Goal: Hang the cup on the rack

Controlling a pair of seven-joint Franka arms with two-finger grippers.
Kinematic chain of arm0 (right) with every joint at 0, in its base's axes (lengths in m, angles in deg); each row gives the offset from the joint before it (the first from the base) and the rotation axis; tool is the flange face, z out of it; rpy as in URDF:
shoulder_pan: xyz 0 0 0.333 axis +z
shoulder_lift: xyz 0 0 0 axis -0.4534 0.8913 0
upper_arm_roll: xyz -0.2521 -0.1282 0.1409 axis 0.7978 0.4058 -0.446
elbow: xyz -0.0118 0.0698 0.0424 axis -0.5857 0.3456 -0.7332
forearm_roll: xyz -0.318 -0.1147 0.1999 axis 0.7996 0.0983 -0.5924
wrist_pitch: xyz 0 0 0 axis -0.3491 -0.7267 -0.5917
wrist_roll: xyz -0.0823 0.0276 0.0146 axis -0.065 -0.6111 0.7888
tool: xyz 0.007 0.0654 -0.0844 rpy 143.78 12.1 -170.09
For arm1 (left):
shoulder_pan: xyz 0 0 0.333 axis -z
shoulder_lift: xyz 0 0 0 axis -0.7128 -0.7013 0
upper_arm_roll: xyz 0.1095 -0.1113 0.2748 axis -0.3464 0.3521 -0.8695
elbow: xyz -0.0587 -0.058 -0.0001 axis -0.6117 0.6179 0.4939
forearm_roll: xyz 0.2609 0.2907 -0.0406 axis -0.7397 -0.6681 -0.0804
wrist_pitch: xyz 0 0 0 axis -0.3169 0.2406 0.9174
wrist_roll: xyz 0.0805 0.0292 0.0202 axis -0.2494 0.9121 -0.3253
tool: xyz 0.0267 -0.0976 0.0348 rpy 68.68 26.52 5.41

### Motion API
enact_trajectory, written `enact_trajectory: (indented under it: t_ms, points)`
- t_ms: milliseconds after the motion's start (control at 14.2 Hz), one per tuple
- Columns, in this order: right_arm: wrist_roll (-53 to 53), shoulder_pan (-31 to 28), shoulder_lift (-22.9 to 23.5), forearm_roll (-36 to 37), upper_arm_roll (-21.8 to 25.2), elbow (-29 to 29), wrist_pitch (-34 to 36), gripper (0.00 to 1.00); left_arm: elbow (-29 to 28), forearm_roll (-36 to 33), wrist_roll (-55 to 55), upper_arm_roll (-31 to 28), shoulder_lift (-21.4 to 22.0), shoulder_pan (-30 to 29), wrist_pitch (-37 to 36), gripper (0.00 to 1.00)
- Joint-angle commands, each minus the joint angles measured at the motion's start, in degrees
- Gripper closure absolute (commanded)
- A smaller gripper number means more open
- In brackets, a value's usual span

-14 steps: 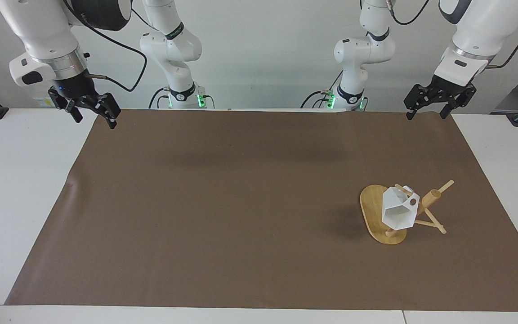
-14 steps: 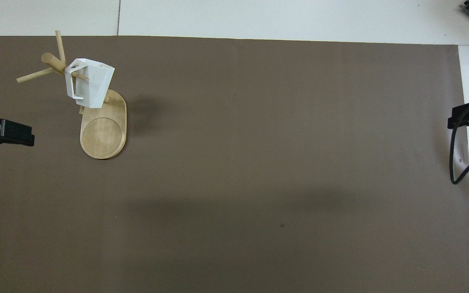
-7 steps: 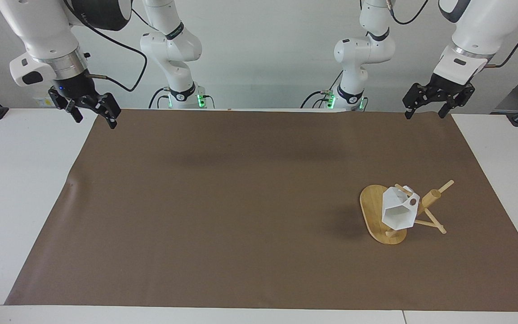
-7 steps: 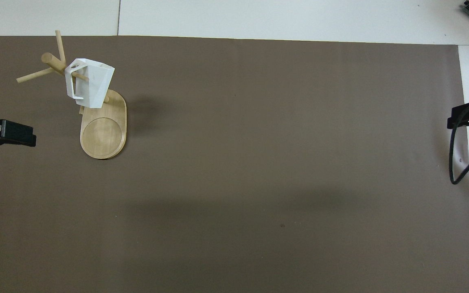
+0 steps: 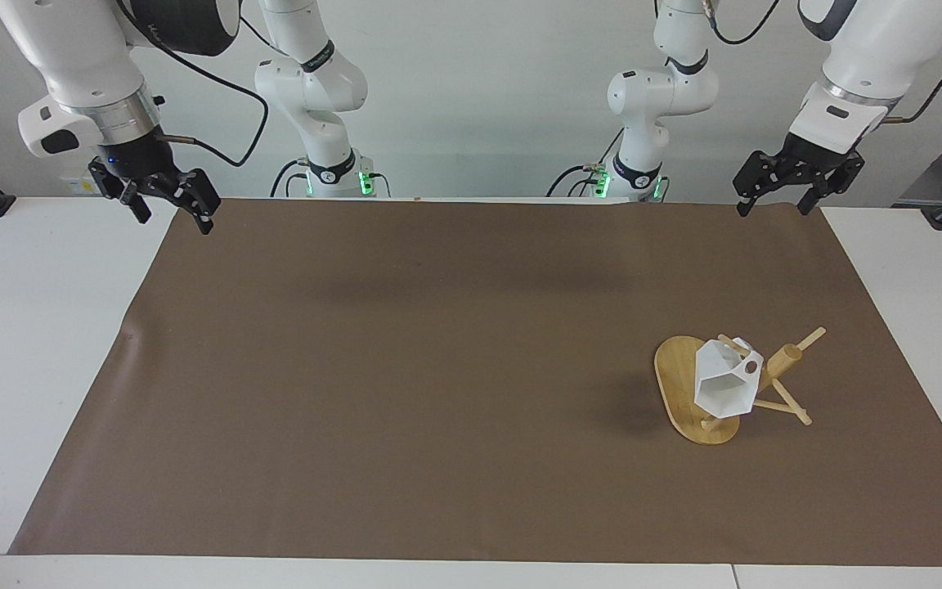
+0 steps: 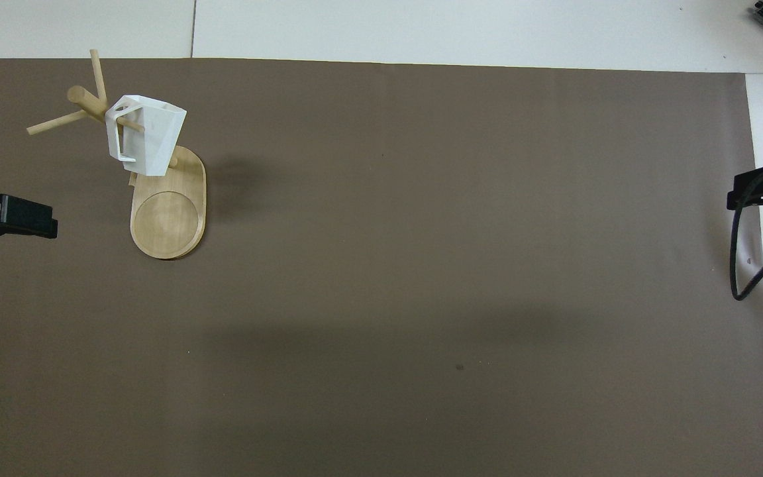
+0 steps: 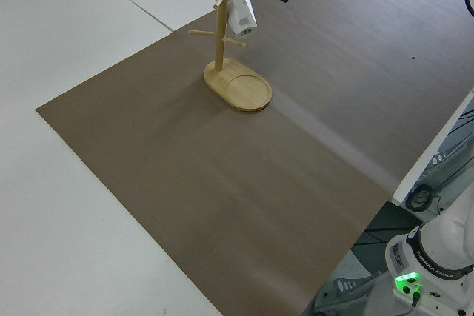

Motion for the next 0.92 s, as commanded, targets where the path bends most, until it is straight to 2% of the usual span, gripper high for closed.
enact_trajectory:
  t_ms: [0, 212, 494, 847]
  points:
    - [0.97, 0.2, -0.78, -1.08, 0.21, 0.37, 0.7, 0.0, -2.08, 0.89, -1.08, -0.22, 1.55, -0.29, 1.38, 0.0]
    - [1.23, 0.2, -0.78, -1.08, 0.21, 0.29, 0.62, 0.0, -2.08, 0.89, -1.08, -0.22, 1.55, -0.29, 1.29, 0.0]
    - [7.29, 0.11, -0.78, -1.08, 0.29, 0.29, 0.62, 0.0, -2.08, 0.8, -1.08, -0.22, 1.64, -0.38, 1.21, 0.0]
    - [6.59, 0.2, -0.78, -1.08, 0.29, 0.37, 0.62, 0.0, -2.08, 0.8, -0.91, -0.22, 1.64, -0.29, 1.03, 0.0]
